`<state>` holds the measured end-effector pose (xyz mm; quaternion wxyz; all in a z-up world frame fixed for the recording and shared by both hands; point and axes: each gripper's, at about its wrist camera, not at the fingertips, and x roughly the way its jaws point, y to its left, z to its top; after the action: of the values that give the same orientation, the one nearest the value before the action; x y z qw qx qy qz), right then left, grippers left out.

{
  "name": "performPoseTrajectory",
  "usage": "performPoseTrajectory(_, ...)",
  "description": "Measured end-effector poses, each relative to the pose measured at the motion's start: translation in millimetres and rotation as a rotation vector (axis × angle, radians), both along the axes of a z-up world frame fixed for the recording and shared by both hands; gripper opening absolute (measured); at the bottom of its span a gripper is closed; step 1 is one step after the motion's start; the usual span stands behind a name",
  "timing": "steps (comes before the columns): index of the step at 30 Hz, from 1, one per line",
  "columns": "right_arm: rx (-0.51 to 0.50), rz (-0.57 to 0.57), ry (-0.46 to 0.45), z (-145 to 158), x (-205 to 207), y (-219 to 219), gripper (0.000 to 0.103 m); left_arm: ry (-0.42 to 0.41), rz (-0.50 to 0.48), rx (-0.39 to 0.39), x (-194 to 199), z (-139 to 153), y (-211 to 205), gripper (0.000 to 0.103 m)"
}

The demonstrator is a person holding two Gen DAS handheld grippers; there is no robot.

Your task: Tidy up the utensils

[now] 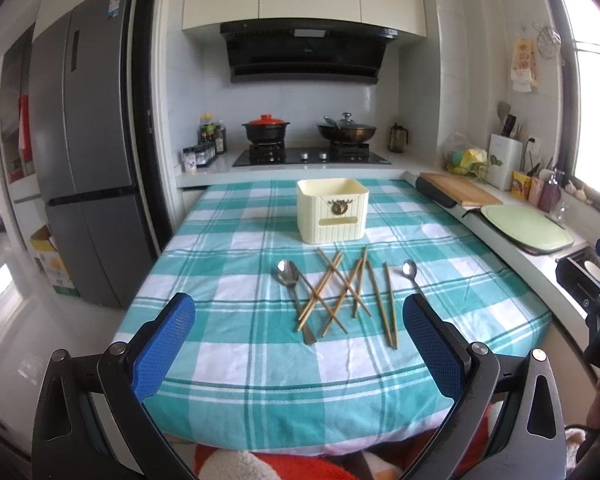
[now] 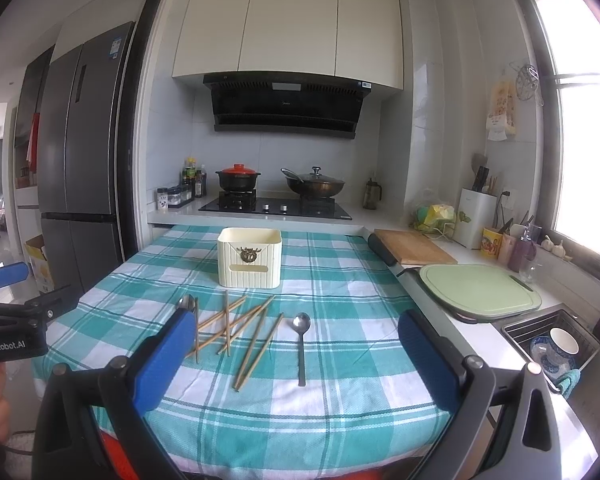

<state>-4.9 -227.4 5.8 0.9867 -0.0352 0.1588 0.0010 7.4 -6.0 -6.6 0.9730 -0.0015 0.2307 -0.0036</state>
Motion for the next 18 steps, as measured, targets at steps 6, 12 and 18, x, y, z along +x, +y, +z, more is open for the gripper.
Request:
performPoseTrajectory(6, -0.001, 0.001, -0.001, -1.1, -0.6, -0.3, 0.103, 0.002, -0.001, 0.000, 0.5, 0.3, 0.5, 0.103)
performPoseTrajectory(12, -0.001, 0.001, -0.002, -1.3, -0.6, -0.3, 0.103, 0.000, 0.000, 0.001, 0.1, -0.2, -0.3, 0.103)
performPoseTrajectory(18, -0.003, 0.002, -0.001, -1.2, -0.1, -1.1, 0.103, 0.000, -0.006, 0.002, 0.1, -1.5, -1.8, 0.103)
